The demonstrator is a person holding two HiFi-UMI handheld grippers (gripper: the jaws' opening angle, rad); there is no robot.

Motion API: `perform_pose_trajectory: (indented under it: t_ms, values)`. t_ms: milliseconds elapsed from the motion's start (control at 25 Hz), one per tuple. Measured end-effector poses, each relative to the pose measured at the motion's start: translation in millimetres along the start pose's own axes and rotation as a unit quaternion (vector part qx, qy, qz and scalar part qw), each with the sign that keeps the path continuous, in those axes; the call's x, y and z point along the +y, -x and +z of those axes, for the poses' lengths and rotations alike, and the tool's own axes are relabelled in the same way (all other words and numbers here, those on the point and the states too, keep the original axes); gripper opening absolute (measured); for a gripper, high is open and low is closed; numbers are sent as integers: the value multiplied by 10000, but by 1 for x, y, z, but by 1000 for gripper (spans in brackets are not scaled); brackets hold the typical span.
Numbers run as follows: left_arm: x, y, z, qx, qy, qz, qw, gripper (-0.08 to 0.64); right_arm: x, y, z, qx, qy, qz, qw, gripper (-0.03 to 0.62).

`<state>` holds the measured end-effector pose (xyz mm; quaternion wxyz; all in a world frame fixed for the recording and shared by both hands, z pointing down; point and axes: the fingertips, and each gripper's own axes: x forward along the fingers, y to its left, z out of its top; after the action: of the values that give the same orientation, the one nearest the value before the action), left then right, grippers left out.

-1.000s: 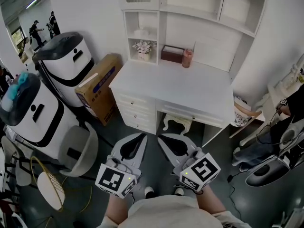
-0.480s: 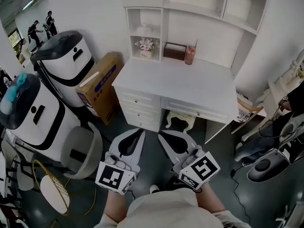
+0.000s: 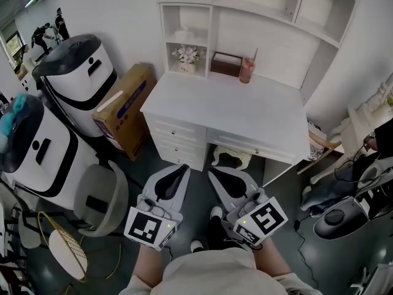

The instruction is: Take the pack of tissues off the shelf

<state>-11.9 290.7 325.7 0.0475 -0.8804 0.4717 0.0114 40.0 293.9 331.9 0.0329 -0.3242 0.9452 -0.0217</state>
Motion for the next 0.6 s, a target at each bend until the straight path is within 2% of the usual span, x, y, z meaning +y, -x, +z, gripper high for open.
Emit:
perform_pose_trajectory:
  t_ms: [600]
  values:
    - [59,-116,-1,-26,10,220,9998,0,-110,-73,15,-74,-37,324,9994,0]
